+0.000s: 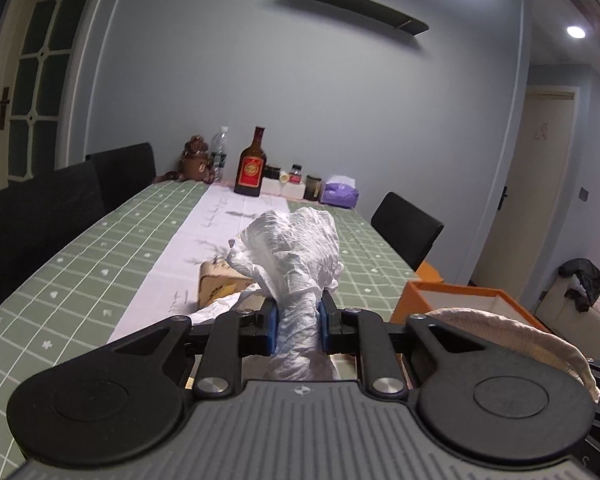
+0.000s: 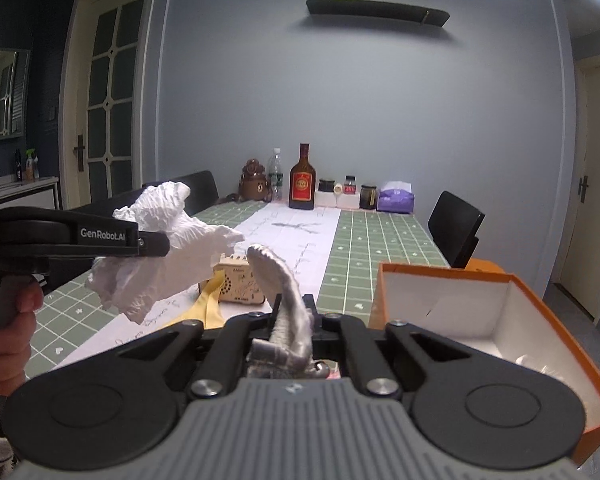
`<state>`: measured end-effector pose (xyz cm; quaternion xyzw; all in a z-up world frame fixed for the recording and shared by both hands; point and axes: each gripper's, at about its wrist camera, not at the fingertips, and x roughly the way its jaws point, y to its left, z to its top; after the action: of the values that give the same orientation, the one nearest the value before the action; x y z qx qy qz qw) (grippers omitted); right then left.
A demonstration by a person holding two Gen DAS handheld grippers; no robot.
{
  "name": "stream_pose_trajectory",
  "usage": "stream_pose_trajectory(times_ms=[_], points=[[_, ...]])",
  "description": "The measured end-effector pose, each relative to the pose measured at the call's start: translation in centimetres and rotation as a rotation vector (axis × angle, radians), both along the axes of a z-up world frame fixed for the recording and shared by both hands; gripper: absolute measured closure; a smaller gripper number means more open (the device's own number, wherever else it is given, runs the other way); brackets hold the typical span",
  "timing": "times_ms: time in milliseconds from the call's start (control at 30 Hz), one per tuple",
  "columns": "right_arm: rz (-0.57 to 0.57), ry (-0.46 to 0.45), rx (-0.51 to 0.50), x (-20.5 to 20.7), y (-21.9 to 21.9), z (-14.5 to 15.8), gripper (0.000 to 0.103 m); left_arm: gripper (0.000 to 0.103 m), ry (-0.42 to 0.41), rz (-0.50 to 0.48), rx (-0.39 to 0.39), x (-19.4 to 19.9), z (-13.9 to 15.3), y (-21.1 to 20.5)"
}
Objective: Organize soft objects
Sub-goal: 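Carry the tissue and pad toward the orange box with both grippers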
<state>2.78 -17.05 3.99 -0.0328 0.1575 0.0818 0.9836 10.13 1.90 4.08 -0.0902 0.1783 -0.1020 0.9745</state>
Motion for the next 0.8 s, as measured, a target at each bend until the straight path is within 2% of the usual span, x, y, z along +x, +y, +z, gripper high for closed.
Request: stream_pose_trajectory(times_ms=[133, 267, 400, 667, 800], points=[[-0.002, -0.045, 0.013, -0.4, -1.7, 1.8, 0.099, 0.081, -0.035, -0.041, 0.002, 0.0, 1.3, -1.9], [-0.058, -0.109, -0.075, -0.6, -3.0, 3.3, 0.099, 0.081, -0.066, -0.079, 0.029, 0.0, 2.2, -4.3], [-0.097, -0.12, -0.115, 0.4, -5.0, 4.5, 0.099, 0.081, -0.088, -0.113, 0.045, 0.4, 2.4, -6.6], [-0.14, -0.056, -0.118, 3.6, -9.5, 5.6, 0.099, 0.081, -0.067, -0.203, 0.062, 3.0, 2.5, -11.7], [-0.162, -0.001, -0.086, 5.8, -11.5, 5.3, 0.099, 0.081, -0.033, -0.235, 0.058, 4.6, 2.3, -13.8]])
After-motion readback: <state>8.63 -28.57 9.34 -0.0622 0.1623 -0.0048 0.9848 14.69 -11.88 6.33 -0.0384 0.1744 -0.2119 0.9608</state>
